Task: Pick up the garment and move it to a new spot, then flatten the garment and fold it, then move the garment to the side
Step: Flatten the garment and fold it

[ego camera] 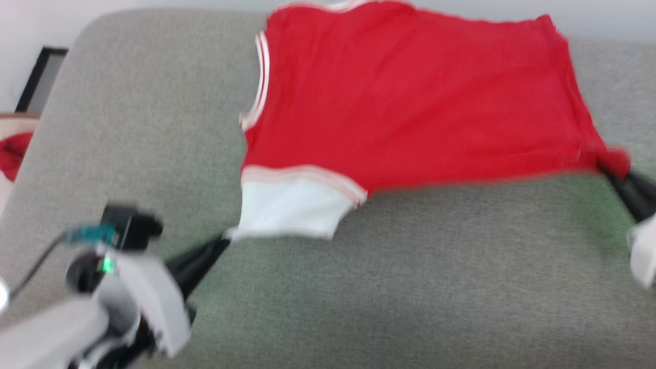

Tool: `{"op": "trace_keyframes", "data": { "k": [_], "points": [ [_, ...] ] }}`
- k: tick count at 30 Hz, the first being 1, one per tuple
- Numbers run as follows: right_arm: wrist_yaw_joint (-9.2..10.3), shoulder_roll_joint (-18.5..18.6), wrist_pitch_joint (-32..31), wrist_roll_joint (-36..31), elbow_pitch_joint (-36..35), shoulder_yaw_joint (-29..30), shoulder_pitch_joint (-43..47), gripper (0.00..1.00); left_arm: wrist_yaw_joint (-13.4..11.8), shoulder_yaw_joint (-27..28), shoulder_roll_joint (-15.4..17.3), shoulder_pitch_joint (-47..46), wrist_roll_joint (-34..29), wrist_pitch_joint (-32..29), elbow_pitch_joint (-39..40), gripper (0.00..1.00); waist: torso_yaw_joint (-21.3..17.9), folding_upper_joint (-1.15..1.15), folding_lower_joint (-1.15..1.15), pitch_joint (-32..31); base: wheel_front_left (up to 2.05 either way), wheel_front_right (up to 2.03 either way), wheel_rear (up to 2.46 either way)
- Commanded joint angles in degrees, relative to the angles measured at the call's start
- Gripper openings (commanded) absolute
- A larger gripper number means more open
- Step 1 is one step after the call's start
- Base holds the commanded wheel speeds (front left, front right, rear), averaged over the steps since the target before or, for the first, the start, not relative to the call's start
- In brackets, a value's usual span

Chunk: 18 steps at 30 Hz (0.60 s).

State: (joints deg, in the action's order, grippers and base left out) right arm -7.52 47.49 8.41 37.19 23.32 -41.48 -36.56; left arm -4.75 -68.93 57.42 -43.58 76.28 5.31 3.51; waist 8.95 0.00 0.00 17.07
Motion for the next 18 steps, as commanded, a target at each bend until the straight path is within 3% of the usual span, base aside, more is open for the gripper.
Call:
{"op": "trace_keyframes", "data": {
  "k": [1, 7, 18],
  "points": [
    [0.06, 0.56, -0.15, 0.06, -0.39, -0.01, 0.93, 0.0, -0.44, -0.16, 0.44, 1.07, 0.35, 0.26, 0.16, 0.0, -1.38, 0.0, 0.0, -2.44, 0.0, 0.0, 0.0],
    [0.06, 4.9, -1.76, 2.52, -7.78, -0.14, 12.58, 0.0, -6.22, -0.99, 4.96, 10.34, 4.14, 5.33, 5.62, 0.0, -1.9, 0.0, 0.0, -3.58, 0.0, 0.0, 0.0],
    [0.07, 7.5, -3.85, 4.53, -17.45, 6.69, 29.14, 0.0, -11.93, 1.16, 7.39, 24.26, 10.43, 9.7, 11.11, 0.0, -2.72, 0.0, 0.0, -3.59, 0.0, 0.0, 0.0]
  ]
}}
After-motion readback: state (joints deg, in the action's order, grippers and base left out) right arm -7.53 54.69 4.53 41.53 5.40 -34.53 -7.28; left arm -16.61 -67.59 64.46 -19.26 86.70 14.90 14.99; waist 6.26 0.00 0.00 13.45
